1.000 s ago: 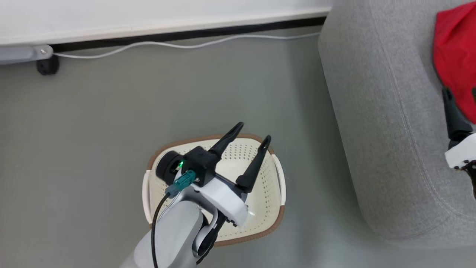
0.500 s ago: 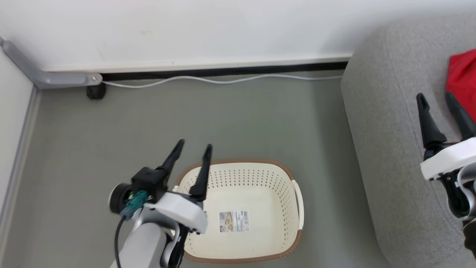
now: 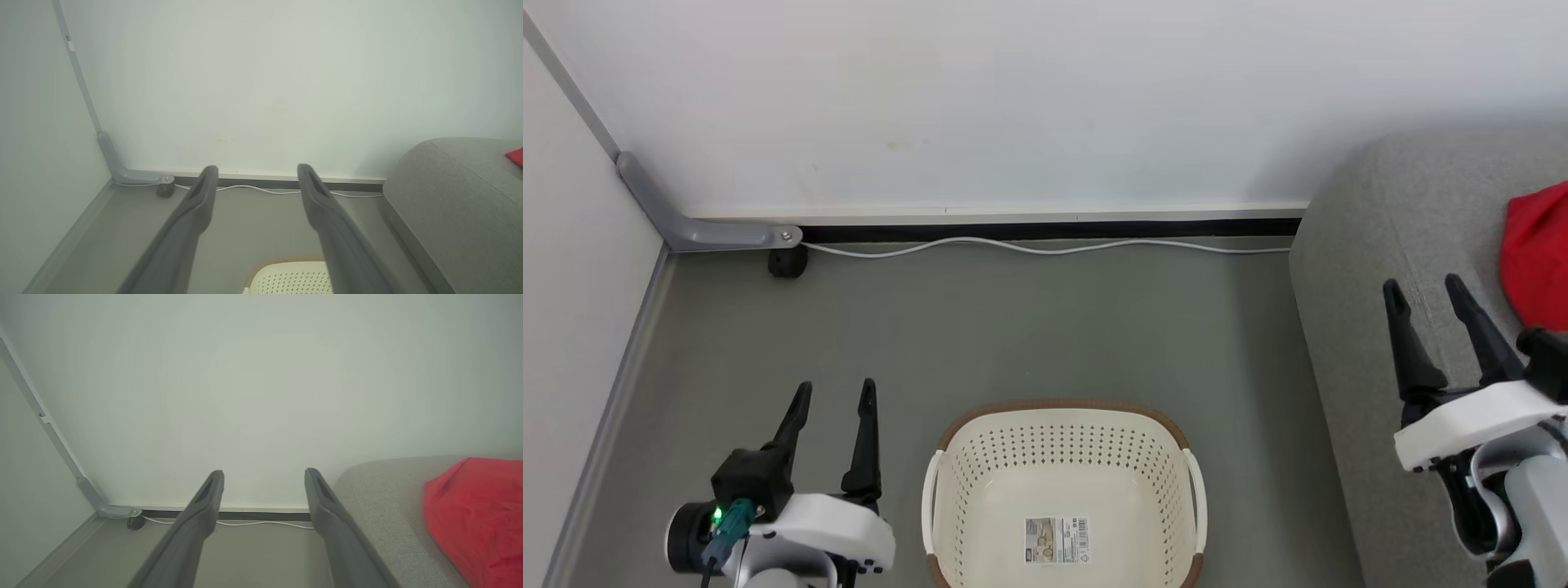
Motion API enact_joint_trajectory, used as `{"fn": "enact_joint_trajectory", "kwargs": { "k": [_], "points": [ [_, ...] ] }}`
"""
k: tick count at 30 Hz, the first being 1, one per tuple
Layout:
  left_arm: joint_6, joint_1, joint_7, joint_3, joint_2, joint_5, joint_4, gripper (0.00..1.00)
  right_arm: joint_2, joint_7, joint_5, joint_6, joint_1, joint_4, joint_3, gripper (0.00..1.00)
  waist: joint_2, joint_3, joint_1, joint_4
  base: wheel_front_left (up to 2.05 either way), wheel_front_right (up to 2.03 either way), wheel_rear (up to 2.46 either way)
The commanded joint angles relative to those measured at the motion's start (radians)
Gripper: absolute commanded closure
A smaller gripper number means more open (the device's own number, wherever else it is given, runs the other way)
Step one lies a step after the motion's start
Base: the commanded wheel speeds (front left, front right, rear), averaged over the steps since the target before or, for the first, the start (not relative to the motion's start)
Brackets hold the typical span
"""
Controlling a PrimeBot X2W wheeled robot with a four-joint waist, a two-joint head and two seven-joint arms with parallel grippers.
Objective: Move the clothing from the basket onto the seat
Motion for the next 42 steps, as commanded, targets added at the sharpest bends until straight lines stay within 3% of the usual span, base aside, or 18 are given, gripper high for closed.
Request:
{"fn": "enact_joint_trajectory", "kwargs": {
  "k": [1,7,14,42],
  "points": [
    [0.008,-0.006,-0.006,0.041,0.008,0.009,-0.032,0.00,-0.004,-0.014,-0.012,0.003,0.013,-0.032,0.010,0.00,-0.0001,-0.008,0.0000,0.002,0.00,0.00,0.00],
    [0.017,0.064,-0.006,0.084,0.008,0.025,-0.073,0.00,0.037,-0.014,-0.064,0.003,0.094,-0.071,-0.012,0.00,-0.0001,-0.033,0.0000,0.002,0.00,0.00,0.00],
    [0.063,0.143,-0.006,0.049,0.008,0.004,-0.132,0.00,0.060,-0.014,-0.107,0.003,0.162,-0.082,-0.031,0.00,-0.0001,-0.062,0.0000,-0.001,0.00,0.00,0.00],
    [0.060,0.173,-0.006,0.023,0.008,0.007,-0.143,0.00,0.096,-0.014,-0.143,0.003,0.191,-0.088,-0.081,0.00,-0.0001,-0.068,0.0000,-0.021,0.00,0.00,0.00]
  ]
}}
